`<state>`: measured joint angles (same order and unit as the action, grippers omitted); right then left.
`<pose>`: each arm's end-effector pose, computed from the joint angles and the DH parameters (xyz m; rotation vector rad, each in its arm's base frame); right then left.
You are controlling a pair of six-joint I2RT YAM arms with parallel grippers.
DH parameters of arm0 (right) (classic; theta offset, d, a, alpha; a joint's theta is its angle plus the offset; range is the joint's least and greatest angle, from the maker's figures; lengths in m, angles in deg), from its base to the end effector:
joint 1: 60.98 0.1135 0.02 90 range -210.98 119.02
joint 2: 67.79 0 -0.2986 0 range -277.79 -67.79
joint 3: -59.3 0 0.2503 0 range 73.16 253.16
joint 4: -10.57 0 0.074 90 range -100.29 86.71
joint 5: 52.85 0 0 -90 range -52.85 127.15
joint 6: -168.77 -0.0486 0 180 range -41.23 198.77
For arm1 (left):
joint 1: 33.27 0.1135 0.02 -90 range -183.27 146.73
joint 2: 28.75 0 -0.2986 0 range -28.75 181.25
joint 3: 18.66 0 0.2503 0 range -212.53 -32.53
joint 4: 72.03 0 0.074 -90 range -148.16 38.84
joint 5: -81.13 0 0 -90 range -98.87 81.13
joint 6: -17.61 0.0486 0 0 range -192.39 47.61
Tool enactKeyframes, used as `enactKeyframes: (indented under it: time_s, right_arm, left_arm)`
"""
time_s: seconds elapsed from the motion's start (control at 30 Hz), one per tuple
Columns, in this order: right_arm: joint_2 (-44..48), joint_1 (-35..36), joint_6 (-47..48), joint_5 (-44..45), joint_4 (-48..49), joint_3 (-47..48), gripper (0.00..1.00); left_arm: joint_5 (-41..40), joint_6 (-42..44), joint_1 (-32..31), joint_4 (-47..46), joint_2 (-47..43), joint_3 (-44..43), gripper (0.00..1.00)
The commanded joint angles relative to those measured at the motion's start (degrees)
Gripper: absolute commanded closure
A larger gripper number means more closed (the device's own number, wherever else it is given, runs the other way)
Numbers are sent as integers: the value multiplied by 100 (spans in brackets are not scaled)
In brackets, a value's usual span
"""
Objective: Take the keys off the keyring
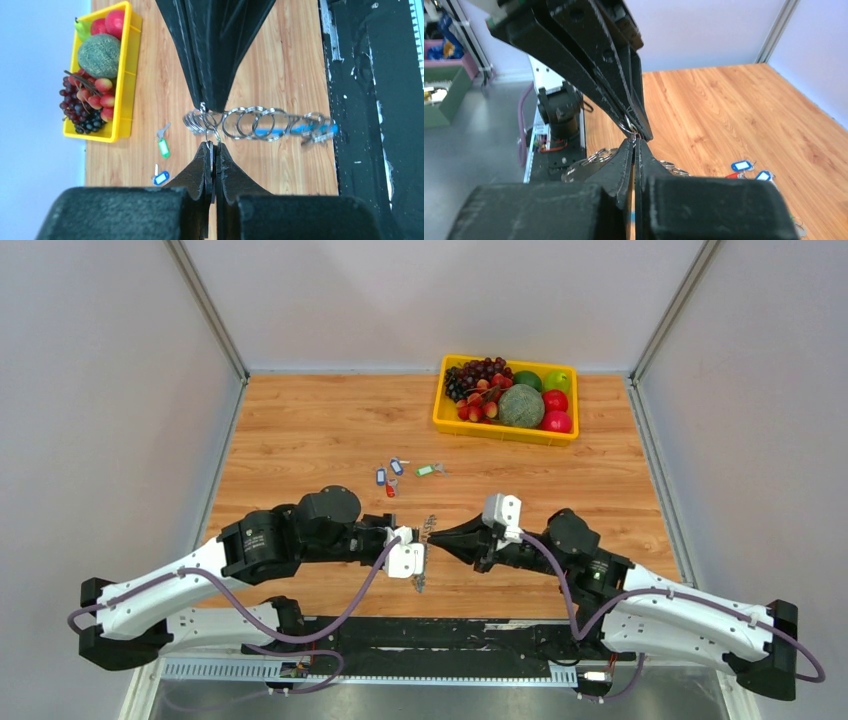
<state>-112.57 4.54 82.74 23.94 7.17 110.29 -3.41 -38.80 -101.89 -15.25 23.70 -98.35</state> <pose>0.0637 0.1666 0.3569 -1.0736 1.2059 1.0208 0.0566 -0.1572 0.4045 1.6850 1.2838 -0.4676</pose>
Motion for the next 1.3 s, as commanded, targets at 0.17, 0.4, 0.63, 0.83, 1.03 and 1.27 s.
enactKeyframes:
  time_s: [0.17,0.4,0.63,0.83,1.03,1.27]
  right_arm:
    - [603,9,-964,328,1660,-410,100]
    - [206,14,-1297,330,2538,-644,100]
    - [444,7,-1284,1274,2549,-893,100]
    - [476,5,-1493,2147,2610,-1063,100]
    - [-56,5,-1866,1985,3030,-1090,100]
    - [-213,5,-2098,2076,3339,-1258,100]
  left_arm:
    - [208,-156,-2,-349,-62,338,100]
    - [498,-299,-2,-779,96,385,100]
    - [615,-377,-10,-846,124,617,100]
    - [443,-375,-77,-851,219,731,100]
    - [28,-341,-318,-1009,808,523,100]
    - [-86,-485,-422,-1418,801,661,100]
